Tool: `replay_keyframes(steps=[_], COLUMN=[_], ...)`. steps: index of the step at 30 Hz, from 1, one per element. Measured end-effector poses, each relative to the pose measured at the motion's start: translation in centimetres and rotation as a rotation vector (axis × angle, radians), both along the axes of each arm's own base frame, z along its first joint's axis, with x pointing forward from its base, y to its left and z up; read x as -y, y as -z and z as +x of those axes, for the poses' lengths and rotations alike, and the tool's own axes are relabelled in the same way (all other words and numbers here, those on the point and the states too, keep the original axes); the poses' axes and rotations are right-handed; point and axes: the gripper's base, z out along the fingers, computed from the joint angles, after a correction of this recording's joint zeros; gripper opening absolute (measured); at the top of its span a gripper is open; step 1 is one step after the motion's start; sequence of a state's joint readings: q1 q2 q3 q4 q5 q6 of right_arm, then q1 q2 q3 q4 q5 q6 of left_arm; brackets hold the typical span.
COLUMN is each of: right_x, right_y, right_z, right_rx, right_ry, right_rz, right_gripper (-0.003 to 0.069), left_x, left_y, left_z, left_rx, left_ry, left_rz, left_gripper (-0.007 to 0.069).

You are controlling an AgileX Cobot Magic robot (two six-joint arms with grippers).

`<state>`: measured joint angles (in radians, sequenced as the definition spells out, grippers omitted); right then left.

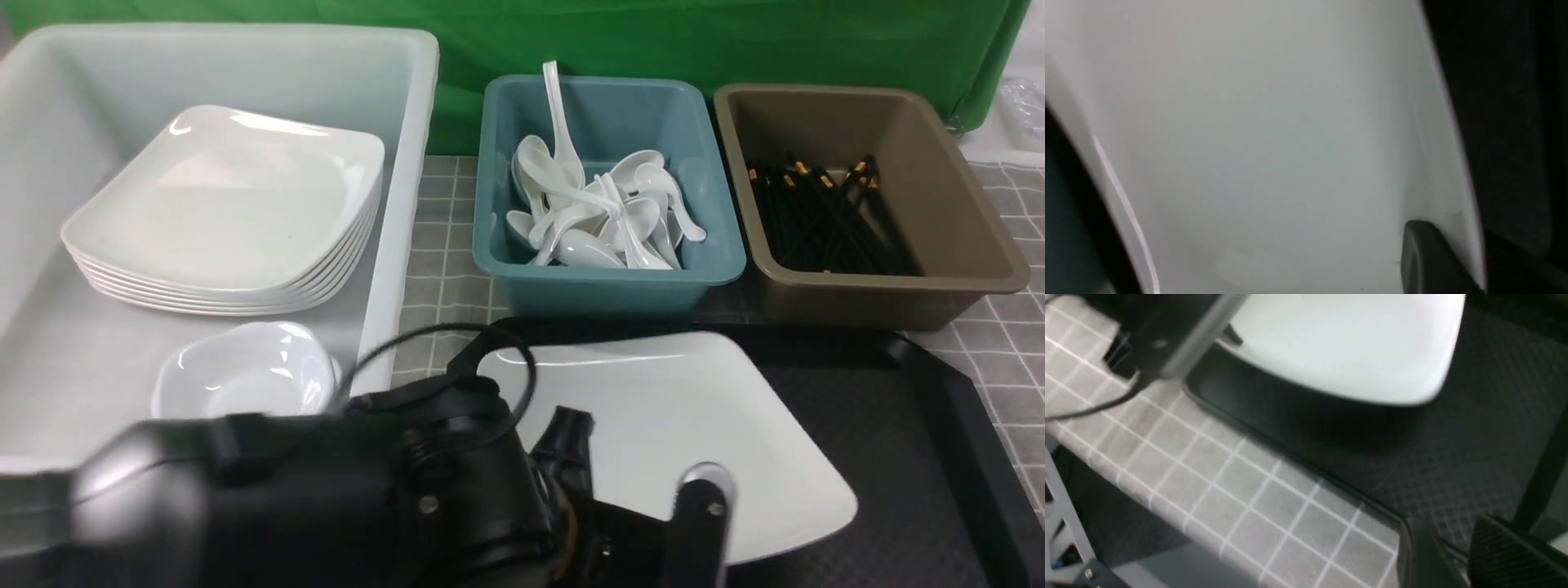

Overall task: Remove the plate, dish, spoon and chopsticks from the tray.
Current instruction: Use the left arm to put the plate into the large storage box on the left

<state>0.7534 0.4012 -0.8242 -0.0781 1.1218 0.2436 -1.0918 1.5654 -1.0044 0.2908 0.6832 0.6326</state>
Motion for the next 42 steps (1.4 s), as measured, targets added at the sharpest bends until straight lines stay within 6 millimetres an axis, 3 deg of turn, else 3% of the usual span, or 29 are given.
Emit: replay_keyframes(steps=[5, 8, 13, 18, 20, 23, 29, 31, 33, 34, 37, 42], right_x=[-0.3, -0.4, -0.2, -0.1, -0.9, -2.0, -5.2, -5.6, -6.0, -6.0, -6.0, -6.0], right_y=[-0.5, -0.8, -2.3, -4.0, -4.9, -5.5, -5.8, -5.6, -5.3, -5.3, -5.3, -5.3], right_z=[0.3, 0.6, 0.7, 1.0, 1.8, 2.9, 5.3, 5.6, 6.0, 6.0, 6.0, 5.9], right_rx=[0.054, 0.098, 0.18, 0.233, 0.242, 0.253, 0.234, 0.225, 0.207, 0.207, 0.209, 0.211], right_ry=[-0.003, -0.002, 0.018, 0.053, 0.051, 0.031, -0.068, -0.077, -0.09, -0.09, -0.1, -0.104], right_rz=[0.043, 0.069, 0.124, 0.167, 0.167, 0.172, 0.134, 0.119, 0.093, 0.093, 0.085, 0.082], right_gripper=[0.0197, 0.0115, 0.0029, 0.0025, 0.0024, 0.0024, 0.0024, 0.0024, 0.0026, 0.0026, 0.0027, 0.0032], left_x=[-0.8, -2.1, -3.9, -6.1, -8.0, -10.5, -17.1, -17.8, -19.7, -19.9, -20.9, -20.3], left_y=[-5.6, -8.6, -11.7, -14.7, -16.7, -18.0, -16.1, -15.3, -13.1, -13.0, -9.9, -6.4], left_z=[-3.0, -4.1, -4.6, -3.8, -2.2, 0.4, 8.3, 9.7, 12.8, 12.9, 15.9, 18.7], left_rx=[-0.001, -0.017, 0.04, 0.166, 0.263, 0.352, 0.439, 0.439, 0.421, 0.422, 0.377, 0.336], left_ry=[0.004, -0.014, -0.047, -0.166, -0.276, -0.418, -0.785, -0.818, -0.897, -0.903, -0.937, -0.904], left_rz=[-0.125, -0.212, -0.325, -0.419, -0.461, -0.465, -0.327, -0.297, -0.233, -0.232, -0.171, -0.155], left_gripper=[0.003, 0.0031, 0.0031, 0.0031, 0.0031, 0.0031, 0.0031, 0.0031, 0.0031, 0.0031, 0.0031, 0.0031])
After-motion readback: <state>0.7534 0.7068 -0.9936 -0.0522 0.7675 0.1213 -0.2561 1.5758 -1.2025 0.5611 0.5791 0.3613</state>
